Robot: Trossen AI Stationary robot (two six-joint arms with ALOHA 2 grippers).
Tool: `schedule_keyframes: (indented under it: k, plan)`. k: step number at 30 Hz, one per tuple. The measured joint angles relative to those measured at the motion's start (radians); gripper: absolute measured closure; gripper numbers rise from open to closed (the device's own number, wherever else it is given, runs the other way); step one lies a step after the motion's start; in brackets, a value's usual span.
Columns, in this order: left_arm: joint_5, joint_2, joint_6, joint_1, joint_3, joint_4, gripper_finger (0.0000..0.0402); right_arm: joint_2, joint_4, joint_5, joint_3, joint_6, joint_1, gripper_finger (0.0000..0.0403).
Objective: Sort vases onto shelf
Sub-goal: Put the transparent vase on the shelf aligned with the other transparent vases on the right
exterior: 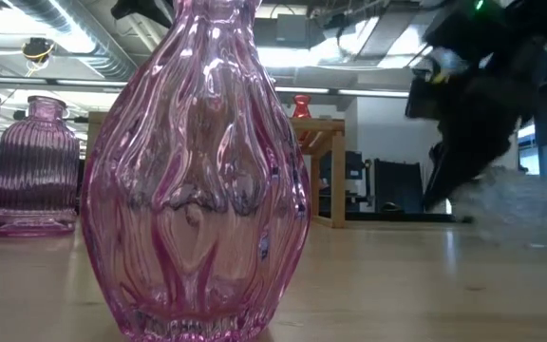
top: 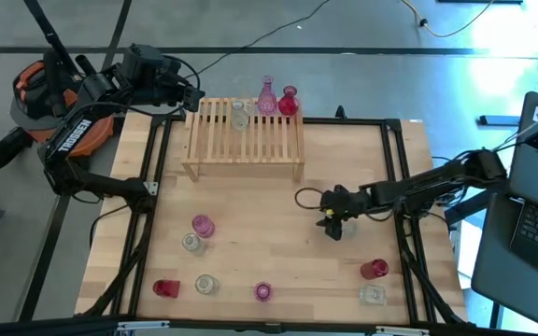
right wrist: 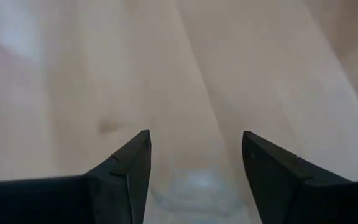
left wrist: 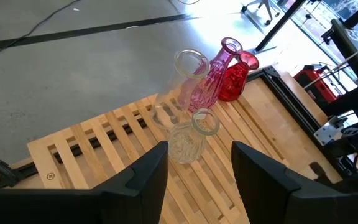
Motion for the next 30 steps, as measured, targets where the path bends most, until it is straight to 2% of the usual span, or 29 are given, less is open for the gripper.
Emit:
schedule_keyframes:
  k: [8,12,16,20,26,30]
  plan:
    - [0.000,0.000,0.000,0.000,0.000,0.000,0.0233,0.130,0.032,0.094,0.000,-0.016,0.067,0.0201]
    - [0.000,0.000,0.000,0.000,0.000,0.000,0.0233,0.119,0.061,0.142,0.006,-0.014,0.076,0.0201]
    - [0.000,0.000,0.000,0.000,0.000,0.000,0.0233,0.048,0.012,0.208,0.060,-0.029,0.057,0.0201]
    - [0.000,0.000,0.000,0.000,0.000,0.000,0.0233,-0.040,-0.241,0.277,0.174,-0.063,0.023,0.0201]
    - [0.000,0.000,0.000,0.000,0.000,0.000,0.0233,-0.123,-0.870,0.353,0.361,0.068,-0.031,0.0201]
    - [0.000,0.000,0.000,0.000,0.000,0.000,0.0233,-0.186,-0.997,0.280,0.341,0.153,-0.029,0.0201]
